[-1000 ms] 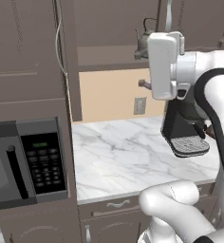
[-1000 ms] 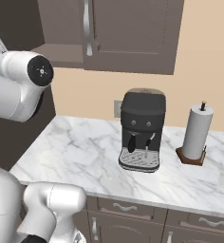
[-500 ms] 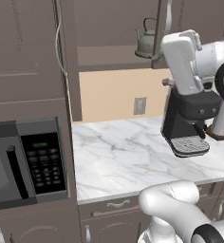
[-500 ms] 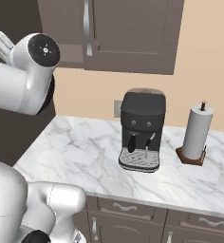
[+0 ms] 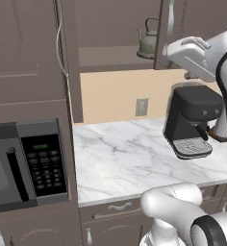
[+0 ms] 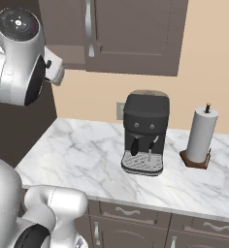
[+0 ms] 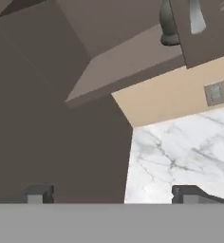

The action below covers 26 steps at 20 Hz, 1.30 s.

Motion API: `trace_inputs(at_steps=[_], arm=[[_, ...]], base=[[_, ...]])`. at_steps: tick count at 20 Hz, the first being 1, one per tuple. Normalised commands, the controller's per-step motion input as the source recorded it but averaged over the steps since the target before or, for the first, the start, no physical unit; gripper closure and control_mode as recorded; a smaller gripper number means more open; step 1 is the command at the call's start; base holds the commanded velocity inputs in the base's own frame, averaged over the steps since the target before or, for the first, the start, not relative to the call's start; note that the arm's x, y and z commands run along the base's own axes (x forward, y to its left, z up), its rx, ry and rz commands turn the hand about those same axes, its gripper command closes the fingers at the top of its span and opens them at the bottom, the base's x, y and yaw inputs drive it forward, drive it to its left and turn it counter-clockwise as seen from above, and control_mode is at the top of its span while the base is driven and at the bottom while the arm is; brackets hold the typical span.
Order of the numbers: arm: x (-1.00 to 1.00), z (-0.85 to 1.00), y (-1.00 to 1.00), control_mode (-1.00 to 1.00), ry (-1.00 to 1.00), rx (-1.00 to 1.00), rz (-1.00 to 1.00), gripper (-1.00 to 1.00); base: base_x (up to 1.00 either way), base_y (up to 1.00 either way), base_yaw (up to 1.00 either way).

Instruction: Open the cabinet, pick the kettle from the cabinet, and place it in the sink.

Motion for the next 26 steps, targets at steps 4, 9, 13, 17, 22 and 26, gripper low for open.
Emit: trace_inputs(at_steps=[4,9,13,17,22,26], arm=[[0.11,0.0,-0.21,-1.0,-0.2,-0.51,-0.13,-1.0],[0.29,0.04,-0.22,-1.0,-0.03,-0.39,-0.15,-1.0],[0.36,0.06,-0.27,-1.0,0.01,-0.28,-0.1,-1.0],[0.49,0.05,-0.21,-1.0,0.02,-0.14,-0.03,-1.0],[0.56,0.06,-0.2,-1.0,0.02,-0.01,0.0,-1.0],[0.56,0.06,-0.18,-1.0,0.0,0.03,0.0,-1.0]], base=[[0.0,0.0,0.0],[0.0,0.0,0.0],[0.0,0.0,0.0],[0.0,0.0,0.0],[0.0,0.0,0.0],[0.0,0.0,0.0]])
